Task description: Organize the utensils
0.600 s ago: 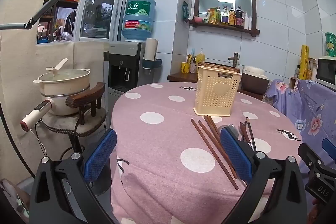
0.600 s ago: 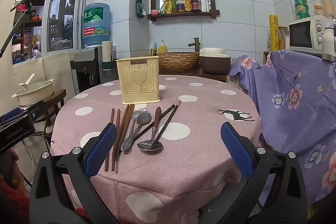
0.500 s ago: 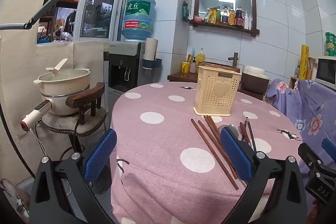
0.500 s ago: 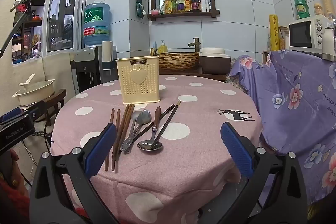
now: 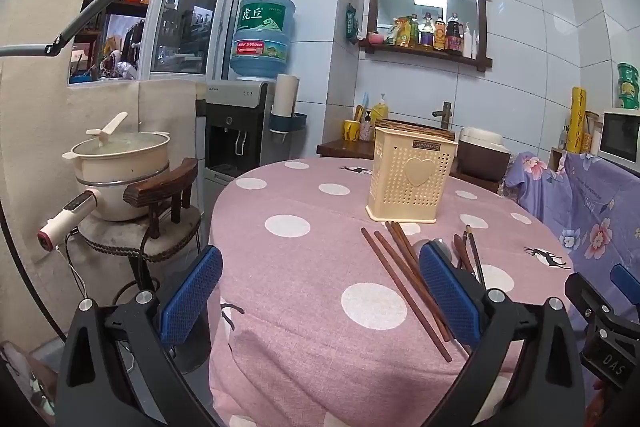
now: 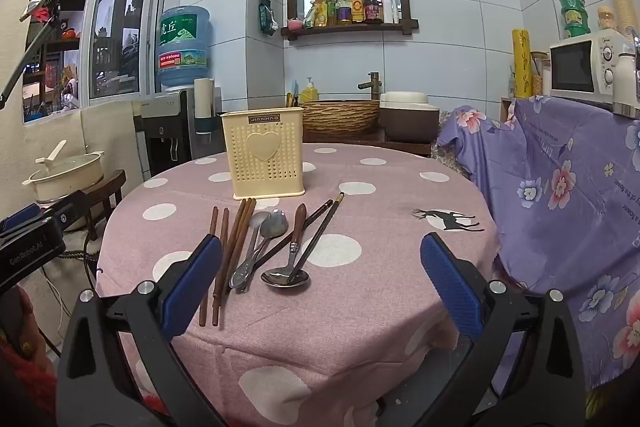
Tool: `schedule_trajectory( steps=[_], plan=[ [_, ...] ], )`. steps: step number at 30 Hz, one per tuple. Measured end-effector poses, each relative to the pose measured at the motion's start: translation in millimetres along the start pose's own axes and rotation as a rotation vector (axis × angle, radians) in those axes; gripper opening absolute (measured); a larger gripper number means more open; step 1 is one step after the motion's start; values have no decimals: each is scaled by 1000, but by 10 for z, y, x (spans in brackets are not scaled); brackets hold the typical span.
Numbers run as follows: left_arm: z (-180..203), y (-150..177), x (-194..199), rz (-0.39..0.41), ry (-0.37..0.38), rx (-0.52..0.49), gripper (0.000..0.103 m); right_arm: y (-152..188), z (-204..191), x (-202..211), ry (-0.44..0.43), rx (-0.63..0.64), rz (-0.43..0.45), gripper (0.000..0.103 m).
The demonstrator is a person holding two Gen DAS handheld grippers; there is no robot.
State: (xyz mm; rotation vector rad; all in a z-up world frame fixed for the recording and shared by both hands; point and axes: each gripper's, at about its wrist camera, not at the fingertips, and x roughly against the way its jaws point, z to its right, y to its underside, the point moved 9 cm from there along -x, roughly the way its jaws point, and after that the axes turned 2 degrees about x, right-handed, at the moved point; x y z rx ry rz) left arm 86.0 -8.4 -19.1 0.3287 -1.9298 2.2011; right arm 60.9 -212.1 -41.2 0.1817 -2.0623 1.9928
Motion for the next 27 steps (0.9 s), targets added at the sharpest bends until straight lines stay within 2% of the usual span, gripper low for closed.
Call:
schedule_trajectory(
  steps=[27],
  plan=[
    [-53,30,9,4,2,3,98,-1,3,-3,0,1,0,98]
  ],
)
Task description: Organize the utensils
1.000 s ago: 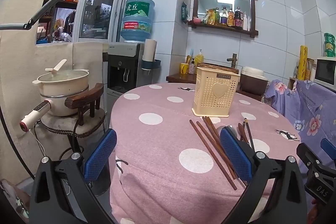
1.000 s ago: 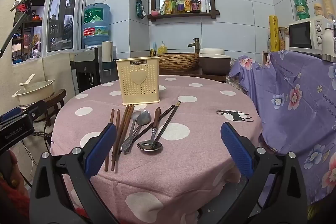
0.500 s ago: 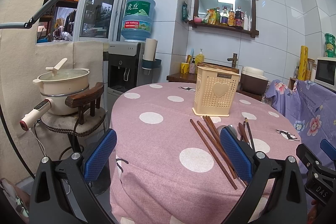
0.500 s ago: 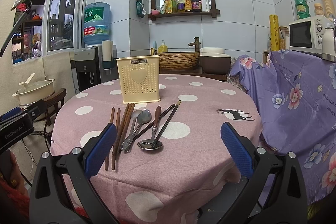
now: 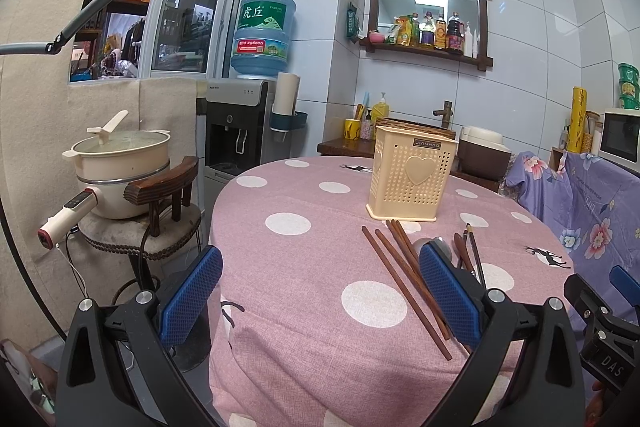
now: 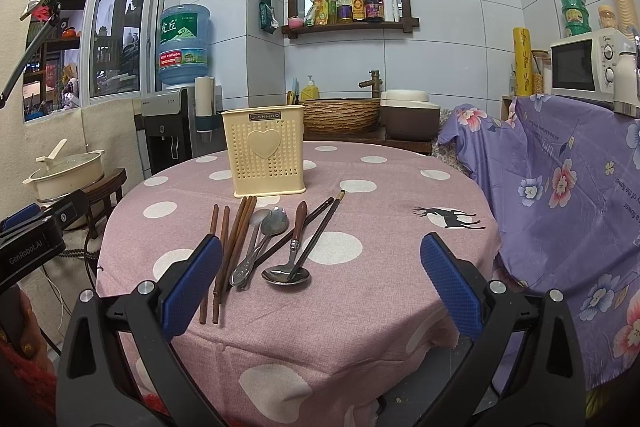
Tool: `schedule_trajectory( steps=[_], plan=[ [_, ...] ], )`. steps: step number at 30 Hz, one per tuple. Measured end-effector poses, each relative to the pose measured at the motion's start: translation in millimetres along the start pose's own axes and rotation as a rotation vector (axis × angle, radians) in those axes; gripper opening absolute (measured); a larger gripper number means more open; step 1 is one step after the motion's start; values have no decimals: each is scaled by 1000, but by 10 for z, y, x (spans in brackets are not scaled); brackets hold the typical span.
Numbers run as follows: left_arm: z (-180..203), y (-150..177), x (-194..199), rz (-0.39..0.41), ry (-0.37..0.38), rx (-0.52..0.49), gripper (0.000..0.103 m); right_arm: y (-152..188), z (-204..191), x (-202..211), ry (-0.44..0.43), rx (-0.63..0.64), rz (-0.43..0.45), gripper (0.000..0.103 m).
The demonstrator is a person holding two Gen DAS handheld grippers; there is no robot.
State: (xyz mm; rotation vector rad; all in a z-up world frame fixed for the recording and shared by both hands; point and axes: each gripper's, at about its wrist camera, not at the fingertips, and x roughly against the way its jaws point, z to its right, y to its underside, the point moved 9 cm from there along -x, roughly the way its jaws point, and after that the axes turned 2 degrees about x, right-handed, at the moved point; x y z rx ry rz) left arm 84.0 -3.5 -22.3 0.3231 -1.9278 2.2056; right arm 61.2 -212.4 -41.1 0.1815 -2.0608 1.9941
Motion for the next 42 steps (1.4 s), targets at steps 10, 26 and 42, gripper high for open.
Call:
schedule_trajectory(
  steps=[10,26,42],
  plan=[
    [-7,8,-3,-2,2,0,98,19,-20,-6,-1,0,-1,98],
    [-29,20,-7,-5,2,1,98,49,-35,-17,-3,0,-5,98],
    [-73,74,-21,-8,0,3,98,83,-69,-49,-5,0,-8,98]
  ],
)
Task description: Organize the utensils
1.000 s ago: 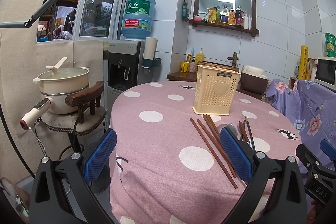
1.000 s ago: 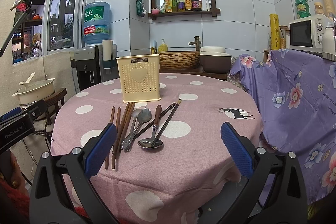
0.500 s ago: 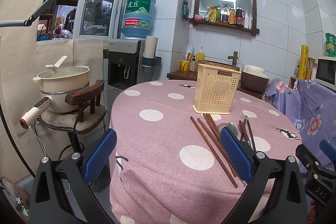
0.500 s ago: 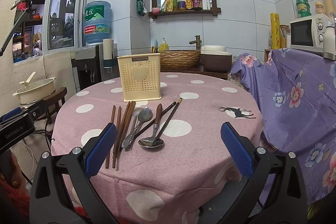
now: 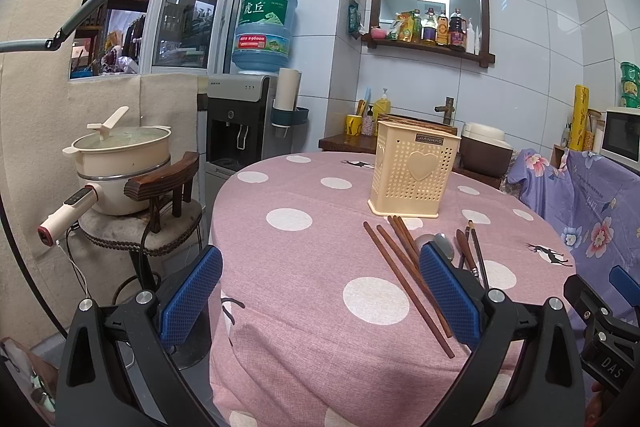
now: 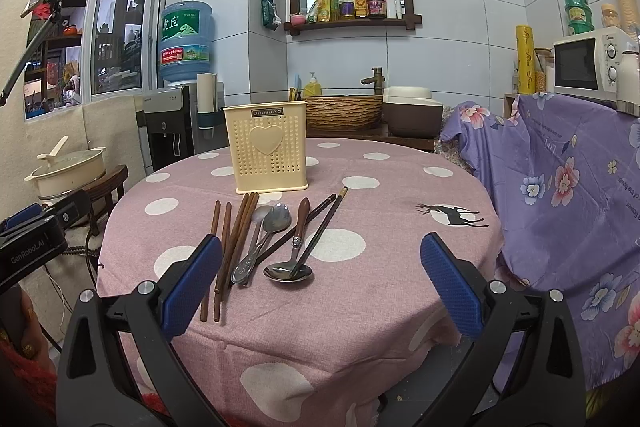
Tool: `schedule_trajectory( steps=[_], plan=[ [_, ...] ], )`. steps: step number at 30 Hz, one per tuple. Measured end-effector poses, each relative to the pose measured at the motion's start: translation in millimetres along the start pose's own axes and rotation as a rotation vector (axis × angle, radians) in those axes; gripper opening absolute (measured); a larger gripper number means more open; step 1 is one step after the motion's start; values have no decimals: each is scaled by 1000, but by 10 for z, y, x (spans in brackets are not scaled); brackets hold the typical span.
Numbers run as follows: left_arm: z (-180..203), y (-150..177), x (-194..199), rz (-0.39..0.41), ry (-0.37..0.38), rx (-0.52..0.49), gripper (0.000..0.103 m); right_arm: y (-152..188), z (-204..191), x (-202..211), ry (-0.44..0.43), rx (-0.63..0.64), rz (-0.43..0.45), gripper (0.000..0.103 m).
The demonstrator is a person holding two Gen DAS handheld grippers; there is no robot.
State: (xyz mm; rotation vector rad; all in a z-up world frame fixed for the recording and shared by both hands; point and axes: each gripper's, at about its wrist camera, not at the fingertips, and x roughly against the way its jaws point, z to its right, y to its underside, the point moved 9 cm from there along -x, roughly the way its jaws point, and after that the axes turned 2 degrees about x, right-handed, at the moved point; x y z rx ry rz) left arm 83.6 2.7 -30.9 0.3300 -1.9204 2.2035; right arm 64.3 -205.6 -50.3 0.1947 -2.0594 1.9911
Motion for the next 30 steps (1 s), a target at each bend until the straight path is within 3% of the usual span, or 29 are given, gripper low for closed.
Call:
schedule_trajectory(
  steps=[11,19,25,30],
  plan=[
    [-44,103,-1,-9,-2,3,98,55,-17,-49,-8,-12,-16,98],
    [-24,203,-84,-62,16,-3,98,53,-25,-138,-24,15,-56,98],
    [38,267,-206,-119,16,-24,98,136,-85,-374,-110,1,-134,98],
    [64,237,-382,-160,21,-54,98,185,-59,-591,-101,10,-191,98]
  ],
)
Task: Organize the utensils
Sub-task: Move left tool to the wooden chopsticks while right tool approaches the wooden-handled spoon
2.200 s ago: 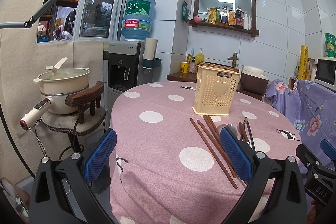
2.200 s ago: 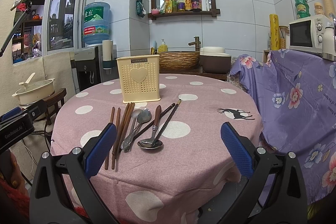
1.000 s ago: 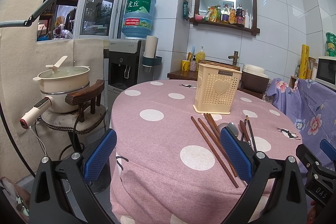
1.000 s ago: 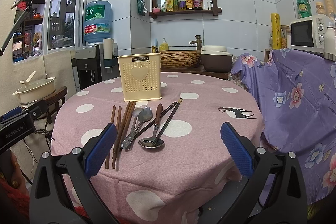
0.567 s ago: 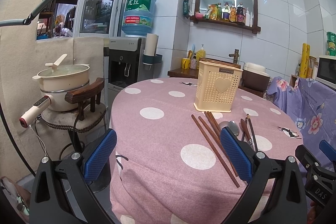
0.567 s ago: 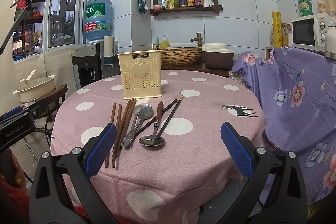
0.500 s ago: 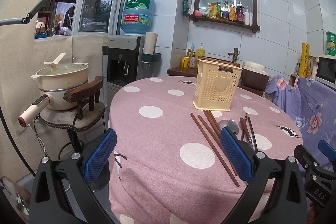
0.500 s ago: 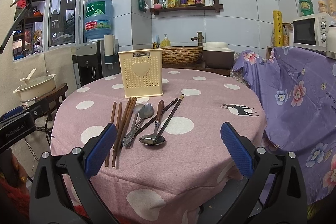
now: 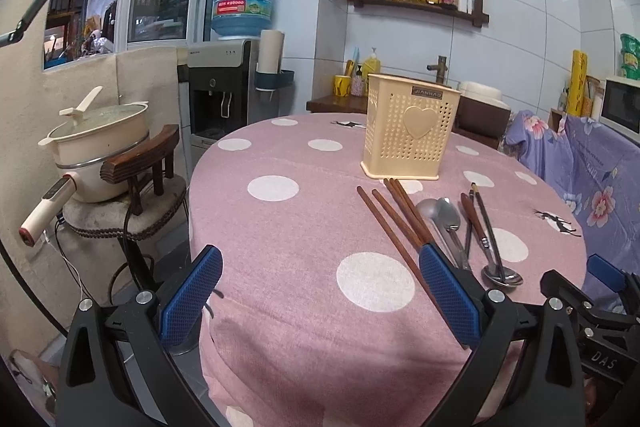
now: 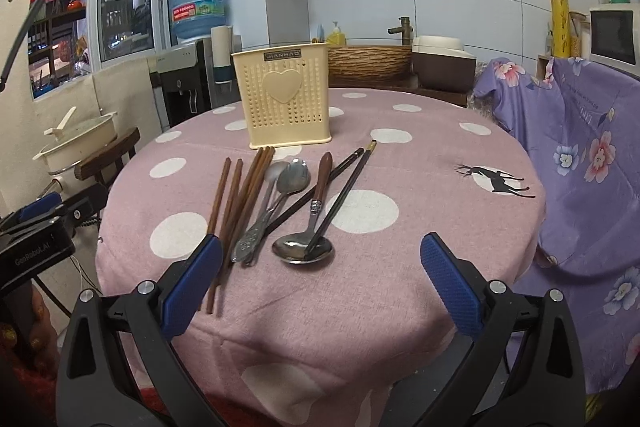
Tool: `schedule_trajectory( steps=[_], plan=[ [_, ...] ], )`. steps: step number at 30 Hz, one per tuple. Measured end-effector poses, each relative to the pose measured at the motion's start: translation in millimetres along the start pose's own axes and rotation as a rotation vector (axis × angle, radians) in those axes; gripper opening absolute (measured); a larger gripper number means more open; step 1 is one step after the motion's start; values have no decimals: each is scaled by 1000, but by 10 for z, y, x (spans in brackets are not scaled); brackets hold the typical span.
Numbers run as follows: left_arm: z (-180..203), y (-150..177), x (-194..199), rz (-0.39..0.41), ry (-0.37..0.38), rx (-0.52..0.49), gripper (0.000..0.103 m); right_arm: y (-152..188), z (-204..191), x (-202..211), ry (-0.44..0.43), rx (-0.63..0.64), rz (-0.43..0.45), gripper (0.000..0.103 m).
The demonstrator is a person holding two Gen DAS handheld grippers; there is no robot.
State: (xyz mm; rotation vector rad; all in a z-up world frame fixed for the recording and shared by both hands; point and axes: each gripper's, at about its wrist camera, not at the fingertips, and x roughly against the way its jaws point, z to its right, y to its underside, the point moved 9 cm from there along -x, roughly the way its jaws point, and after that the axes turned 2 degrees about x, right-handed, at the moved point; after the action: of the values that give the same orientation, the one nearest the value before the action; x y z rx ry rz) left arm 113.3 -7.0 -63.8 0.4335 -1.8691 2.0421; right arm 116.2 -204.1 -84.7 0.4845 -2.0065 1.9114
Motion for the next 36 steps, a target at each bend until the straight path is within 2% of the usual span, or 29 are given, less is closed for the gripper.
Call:
schedule_trajectory(
  steps=[6,12,17,21,25,27,36],
  plan=[
    [13,-171,-322,-55,21,14,98,-137,141,-300,22,6,-76,98],
    [57,-245,-716,-174,21,-37,98,-226,249,-668,16,-7,-185,98],
    [85,-243,-981,-278,64,-25,97,-375,333,-843,30,-5,-194,97],
    [129,-254,-1158,-327,82,-18,84,-512,312,-985,13,-3,-202,85],
    [181,-233,-1320,-389,102,-9,67,-561,176,-1224,-49,-17,-262,70],
    [209,-229,-1367,-405,109,-8,63,-559,123,-1349,-68,-27,-297,58],
    [255,-177,-1499,-431,88,-37,60,-498,30,-1758,-23,-32,-385,44]
  ],
)
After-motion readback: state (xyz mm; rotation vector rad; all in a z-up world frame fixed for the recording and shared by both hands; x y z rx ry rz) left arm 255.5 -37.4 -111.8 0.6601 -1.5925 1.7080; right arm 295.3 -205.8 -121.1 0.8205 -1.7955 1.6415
